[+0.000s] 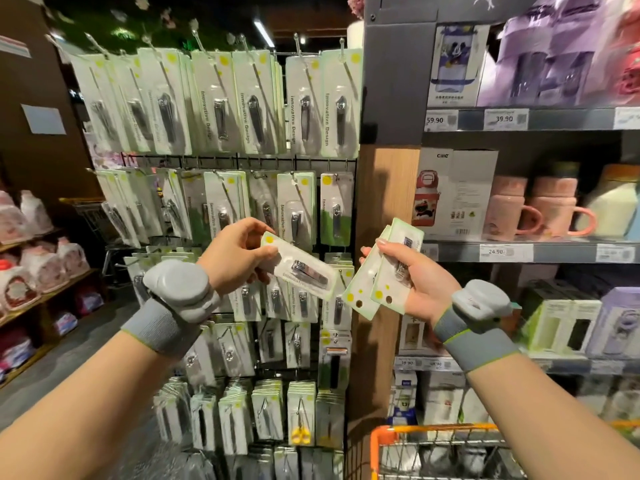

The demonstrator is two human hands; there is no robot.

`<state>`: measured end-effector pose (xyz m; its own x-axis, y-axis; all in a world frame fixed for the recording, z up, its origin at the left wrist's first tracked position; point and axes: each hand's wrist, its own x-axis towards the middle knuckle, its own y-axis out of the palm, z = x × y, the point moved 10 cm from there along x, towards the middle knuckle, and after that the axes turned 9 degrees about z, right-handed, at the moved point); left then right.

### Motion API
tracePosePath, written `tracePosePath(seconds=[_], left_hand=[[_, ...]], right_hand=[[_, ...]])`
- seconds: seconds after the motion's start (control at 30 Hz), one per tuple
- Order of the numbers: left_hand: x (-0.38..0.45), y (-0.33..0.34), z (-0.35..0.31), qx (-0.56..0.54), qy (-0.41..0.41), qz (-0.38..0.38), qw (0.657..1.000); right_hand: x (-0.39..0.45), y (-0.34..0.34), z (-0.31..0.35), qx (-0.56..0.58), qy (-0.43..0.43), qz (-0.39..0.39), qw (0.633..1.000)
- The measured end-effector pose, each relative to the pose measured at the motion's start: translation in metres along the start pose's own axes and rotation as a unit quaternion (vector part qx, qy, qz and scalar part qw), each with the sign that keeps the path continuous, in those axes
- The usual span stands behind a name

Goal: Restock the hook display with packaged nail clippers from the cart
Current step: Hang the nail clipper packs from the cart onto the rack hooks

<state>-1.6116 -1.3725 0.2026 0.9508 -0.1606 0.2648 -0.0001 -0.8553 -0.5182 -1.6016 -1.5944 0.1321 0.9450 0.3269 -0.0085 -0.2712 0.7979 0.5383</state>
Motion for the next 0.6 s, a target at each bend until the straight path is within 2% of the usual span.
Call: tracePosePath(seconds=[0.13,0.37,0.5,0.6], left_hand=[[0.003,-0.014,0.007,0.049,0.033,-0.023,0.998],[0.012,-0.028,0.036,0.225,0.06,0.02,0.972],[0.02,-0.014,0.043,0.253,0.097,0.057,0.961],[0.027,-0.014,0.048,0.259,0.109,0.033,0.959]], right_hand=[[0.005,0.014,-0.004,-0.009,-0.001,0.012,1.0],[0.026,0.045,-0.028,-0.012,-0.032,-0.025,0.999],[0.034,0.056,-0.037,-0.008,-0.045,-0.046,0.998],[0.039,0.061,-0.039,-0.009,-0.061,-0.065,0.996]])
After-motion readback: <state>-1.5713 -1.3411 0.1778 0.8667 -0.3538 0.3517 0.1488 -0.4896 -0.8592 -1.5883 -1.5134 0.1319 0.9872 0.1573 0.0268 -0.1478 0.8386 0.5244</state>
